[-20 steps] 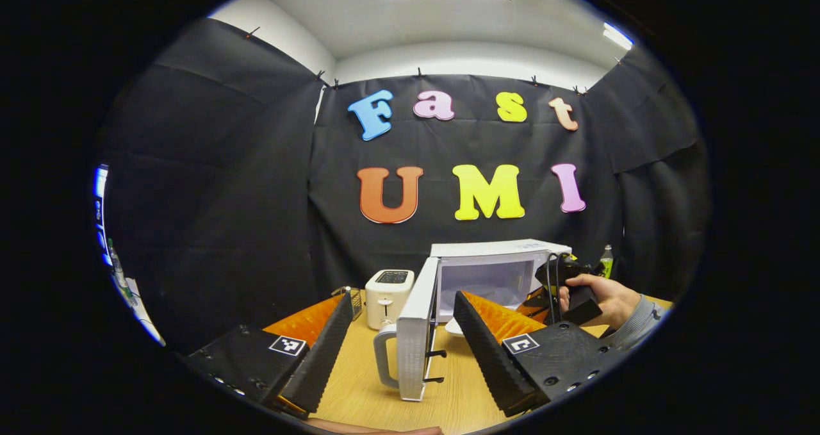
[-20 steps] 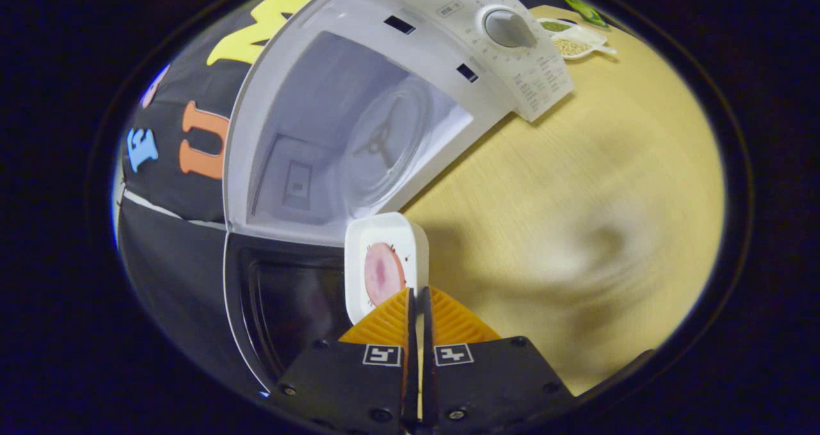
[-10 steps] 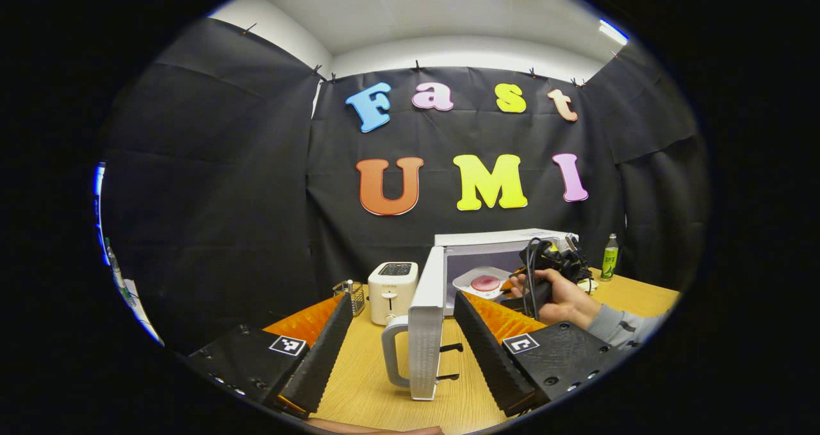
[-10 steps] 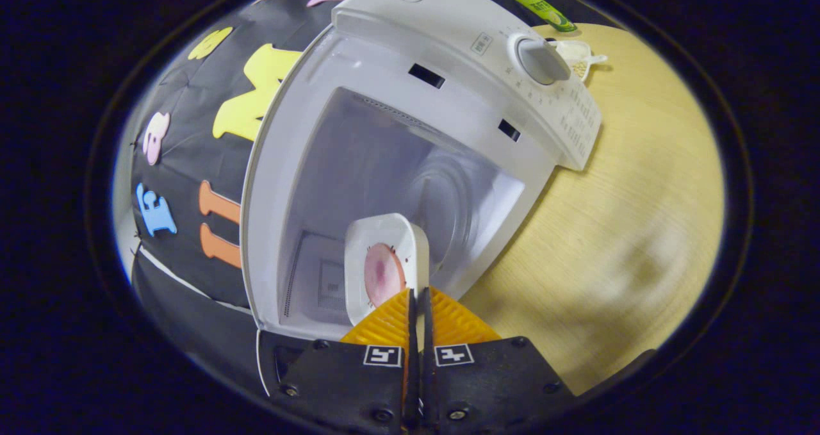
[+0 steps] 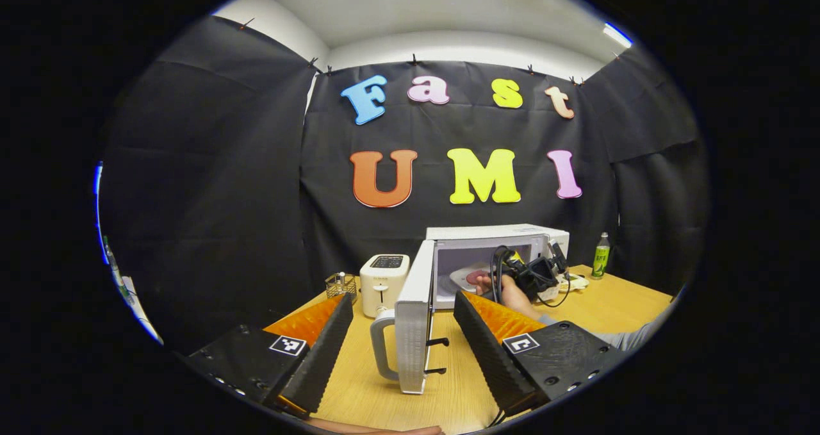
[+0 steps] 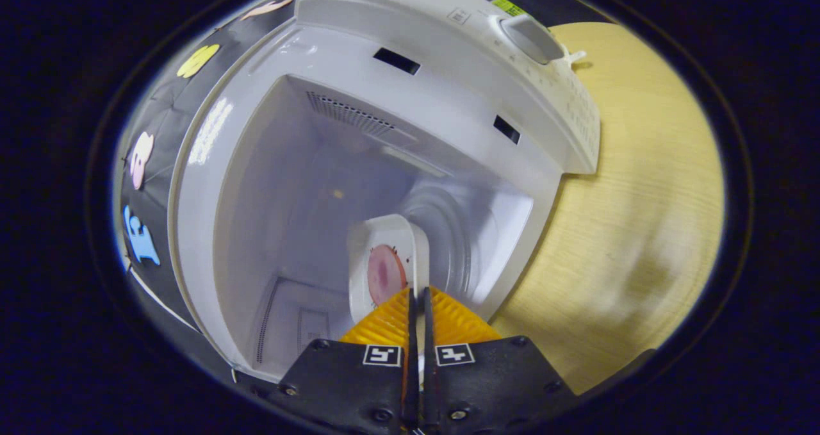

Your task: Open the microwave oven with the left hand, put the food in, and close the microwave oven.

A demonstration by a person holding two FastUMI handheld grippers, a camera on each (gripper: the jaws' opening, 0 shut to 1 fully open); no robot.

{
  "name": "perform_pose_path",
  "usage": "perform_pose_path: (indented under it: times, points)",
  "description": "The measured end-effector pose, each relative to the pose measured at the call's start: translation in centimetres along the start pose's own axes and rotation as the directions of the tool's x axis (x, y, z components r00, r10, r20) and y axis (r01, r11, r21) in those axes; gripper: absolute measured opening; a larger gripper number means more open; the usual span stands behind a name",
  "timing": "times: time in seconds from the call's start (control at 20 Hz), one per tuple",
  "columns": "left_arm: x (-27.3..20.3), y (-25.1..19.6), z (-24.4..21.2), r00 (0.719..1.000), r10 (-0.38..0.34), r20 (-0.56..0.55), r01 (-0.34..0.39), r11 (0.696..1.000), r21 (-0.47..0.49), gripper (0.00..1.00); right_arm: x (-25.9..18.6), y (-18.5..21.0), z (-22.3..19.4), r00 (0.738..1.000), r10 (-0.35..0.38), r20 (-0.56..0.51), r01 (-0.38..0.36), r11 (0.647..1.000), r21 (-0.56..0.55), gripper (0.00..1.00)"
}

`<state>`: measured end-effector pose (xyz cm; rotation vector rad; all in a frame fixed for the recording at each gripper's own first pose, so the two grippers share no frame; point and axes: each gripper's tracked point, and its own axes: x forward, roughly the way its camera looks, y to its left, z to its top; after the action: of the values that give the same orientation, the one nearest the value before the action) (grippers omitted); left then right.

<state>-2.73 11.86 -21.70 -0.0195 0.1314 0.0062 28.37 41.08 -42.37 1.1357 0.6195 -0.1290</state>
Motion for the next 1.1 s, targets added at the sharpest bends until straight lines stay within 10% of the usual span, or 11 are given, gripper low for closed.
perform_pose_path:
  times: [0.25,0.35,0.45,0.5,0.55,0.6,0.65,0.75,1.1]
  points:
    - [-0.3,0.0,0.3,1.000,0.001,0.013,-0.001,1.000,0.003,0.95,0.8,-0.2,0.7,0.997,0.040,0.065,-0.037,0.998,-0.049,0.12]
    - [-0.2,0.2,0.2,1.000,0.017,0.017,-0.017,0.999,0.033,0.95,1.2,-0.3,0.7,0.995,0.060,0.082,-0.049,0.991,-0.126,0.00]
    - [-0.3,0.1,-0.3,1.000,0.022,0.013,-0.023,0.998,0.052,0.95,0.8,-0.1,0.8,0.992,0.076,0.099,-0.051,0.971,-0.233,0.10]
    - [-0.5,0.2,-0.4,1.000,0.026,0.010,-0.026,0.998,0.057,0.95,0.3,0.0,1.0,0.991,0.085,0.103,-0.052,0.955,-0.291,0.36]
    - [-0.6,0.2,-0.6,1.000,0.026,0.009,-0.027,0.998,0.059,0.95,-0.3,0.3,1.1,0.989,0.099,0.106,-0.056,0.933,-0.356,0.28]
    - [-0.8,0.2,-0.8,1.000,0.026,0.003,-0.026,0.998,0.056,0.95,-0.9,0.8,1.0,0.987,0.127,0.099,-0.075,0.907,-0.415,0.55]
    - [-0.9,0.2,-1.0,1.000,0.022,-0.003,-0.022,0.999,0.048,0.95,-1.6,1.3,0.8,0.983,0.160,0.089,-0.101,0.881,-0.462,0.49]
    - [-1.1,0.4,-1.1,1.000,0.017,-0.010,-0.017,0.999,0.041,0.95,-3.5,1.9,0.6,0.978,0.201,0.048,-0.144,0.830,-0.538,0.86]
    - [-0.5,4.4,-1.9,0.995,0.097,0.006,-0.098,0.995,0.033,0.94,-13.2,1.9,3.6,0.949,0.315,-0.017,-0.223,0.633,-0.742,1.00]
